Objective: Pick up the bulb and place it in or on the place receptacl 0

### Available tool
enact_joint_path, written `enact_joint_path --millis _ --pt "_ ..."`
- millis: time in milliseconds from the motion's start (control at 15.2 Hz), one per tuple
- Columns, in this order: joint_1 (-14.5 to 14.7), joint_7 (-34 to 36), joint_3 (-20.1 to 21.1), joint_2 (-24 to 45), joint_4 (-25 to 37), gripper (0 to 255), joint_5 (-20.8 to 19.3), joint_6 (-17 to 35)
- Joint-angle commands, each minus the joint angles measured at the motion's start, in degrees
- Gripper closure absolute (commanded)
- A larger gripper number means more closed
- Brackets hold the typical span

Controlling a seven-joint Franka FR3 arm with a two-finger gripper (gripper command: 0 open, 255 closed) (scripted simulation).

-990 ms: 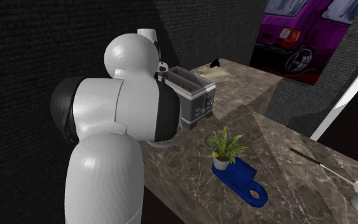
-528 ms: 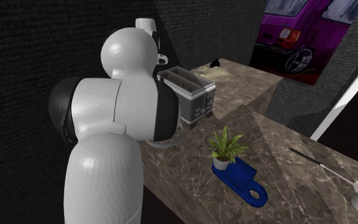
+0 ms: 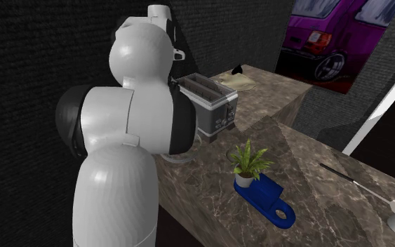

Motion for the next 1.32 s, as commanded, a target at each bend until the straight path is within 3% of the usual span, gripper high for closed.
enact_joint_path --millis 0,66,396,726,924,1254 --pt "0.42 0.08 0.02 0.48 2.18 255 -0.18 -1.73" --pt "0.63 0.09 0.01 0.74 3.32 255 -0.29 -2.61" --pt "-6.31 -4.89 -0.10 -12.90 -13.58 255 5.18 1.66" --pt "-10.70 -11.29 -2.22 -24.61 -25.58 255 9.94 3.01" --pt "-12.07 -14.59 -3.88 -29.79 -30.34 255 11.71 2.93" --pt "-11.99 -14.76 -3.92 -30.20 -34.63 255 11.88 6.84"
